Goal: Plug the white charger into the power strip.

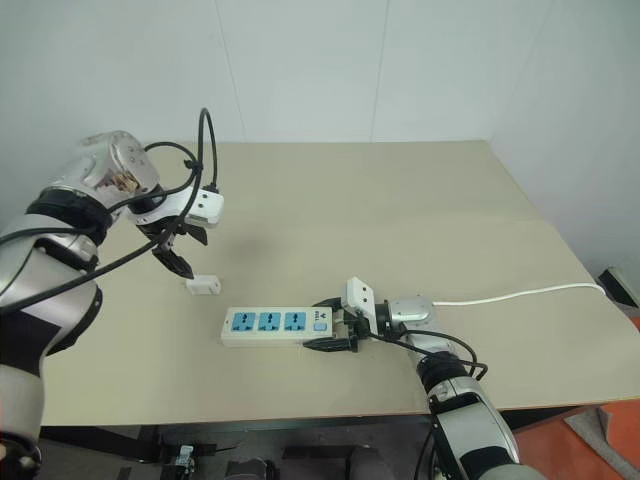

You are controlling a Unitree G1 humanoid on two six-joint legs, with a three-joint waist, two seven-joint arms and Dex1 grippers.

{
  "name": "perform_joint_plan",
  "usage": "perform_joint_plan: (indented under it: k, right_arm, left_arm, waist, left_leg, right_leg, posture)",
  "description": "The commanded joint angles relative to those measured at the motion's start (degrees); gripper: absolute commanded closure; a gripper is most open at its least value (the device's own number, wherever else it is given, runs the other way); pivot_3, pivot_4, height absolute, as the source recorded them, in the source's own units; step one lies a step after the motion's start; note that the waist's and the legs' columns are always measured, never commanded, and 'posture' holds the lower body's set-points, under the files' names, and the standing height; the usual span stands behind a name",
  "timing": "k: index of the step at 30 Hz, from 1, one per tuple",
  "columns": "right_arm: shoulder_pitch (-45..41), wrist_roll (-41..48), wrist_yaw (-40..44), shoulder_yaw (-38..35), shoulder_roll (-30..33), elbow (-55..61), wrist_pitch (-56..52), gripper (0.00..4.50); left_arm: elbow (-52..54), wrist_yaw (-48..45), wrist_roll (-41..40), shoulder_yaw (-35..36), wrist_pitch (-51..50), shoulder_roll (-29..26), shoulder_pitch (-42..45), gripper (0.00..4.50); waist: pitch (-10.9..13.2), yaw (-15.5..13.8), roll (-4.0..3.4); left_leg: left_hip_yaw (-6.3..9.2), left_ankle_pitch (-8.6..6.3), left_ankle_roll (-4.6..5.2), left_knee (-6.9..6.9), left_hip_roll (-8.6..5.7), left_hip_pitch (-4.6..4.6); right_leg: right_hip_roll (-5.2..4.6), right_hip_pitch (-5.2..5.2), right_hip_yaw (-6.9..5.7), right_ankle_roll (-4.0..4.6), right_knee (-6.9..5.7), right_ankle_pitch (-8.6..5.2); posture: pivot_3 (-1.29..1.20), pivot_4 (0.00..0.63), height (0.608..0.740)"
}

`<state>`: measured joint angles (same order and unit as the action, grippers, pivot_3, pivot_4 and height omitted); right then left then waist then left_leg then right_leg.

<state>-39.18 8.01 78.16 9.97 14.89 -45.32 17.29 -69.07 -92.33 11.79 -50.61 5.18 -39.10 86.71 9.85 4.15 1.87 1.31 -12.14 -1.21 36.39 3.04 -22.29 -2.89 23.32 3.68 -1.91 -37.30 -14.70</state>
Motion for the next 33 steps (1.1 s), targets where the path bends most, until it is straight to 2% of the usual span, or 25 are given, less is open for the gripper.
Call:
perform_joint_plan:
  k: [1, 7, 18, 24, 33]
  right_arm:
    - [1.46, -0.41, -0.82, 0.41, -0.08, 1.23, -1.40, 1.09]
    - [2.25, -0.13, -1.80, 0.35, -0.18, 2.84, -2.29, 1.09]
    - [4.55, 0.51, -3.42, 0.46, -0.26, 7.30, -4.80, 1.09]
    - [5.48, 0.86, -4.16, 0.19, -0.23, 9.59, -6.30, 1.09]
    - [6.62, 0.90, -4.91, 0.25, -0.08, 11.45, -7.46, 1.09]
  left_arm:
    - [-1.06, -0.17, 3.03, -0.18, 0.20, 1.40, 0.00, 0.00]
    - [-1.19, -0.17, 7.03, 2.11, -1.04, 4.28, -2.31, 0.00]
    - [-1.99, 7.91, 15.97, 5.63, -2.00, 7.38, -7.80, 0.00]
    - [-2.69, 12.57, 18.35, 7.59, -1.68, 9.10, -9.74, 0.00]
    - [-3.67, 14.74, 20.36, 10.22, -0.56, 10.55, -9.59, 0.00]
  waist:
    - [0.00, -0.06, 0.00]
    - [0.00, -0.06, 0.01]
    - [0.00, -0.15, 0.01]
    - [0.00, -0.19, 0.01]
    - [0.00, -0.30, 0.00]
  left_leg:
    - [0.00, 0.00, 0.00, 0.01, 0.00, 0.00]
    - [0.01, 0.00, 0.00, 0.04, 0.00, -0.01]
    - [0.03, 0.00, 0.00, 0.12, -0.02, 0.00]
    - [0.04, 0.00, 0.00, 0.13, -0.04, 0.01]
    - [0.05, 0.00, 0.00, 0.16, -0.06, 0.10]
  right_leg:
    - [0.00, 0.00, 0.00, 0.00, -0.01, 0.00]
    - [0.00, 0.00, 0.00, 0.00, -0.04, 0.00]
    - [-0.01, 0.00, 0.00, -0.03, -0.17, -0.02]
    - [-0.02, -0.01, 0.00, -0.04, -0.23, -0.03]
    - [-0.03, -0.11, 0.01, -0.06, -0.28, -0.04]
  posture:
    - [0.00, 0.150, 0.740]
    - [0.00, 0.150, 0.740]
    - [0.00, 0.150, 0.740]
    - [0.00, 0.150, 0.740]
    - [0.00, 0.150, 0.740]
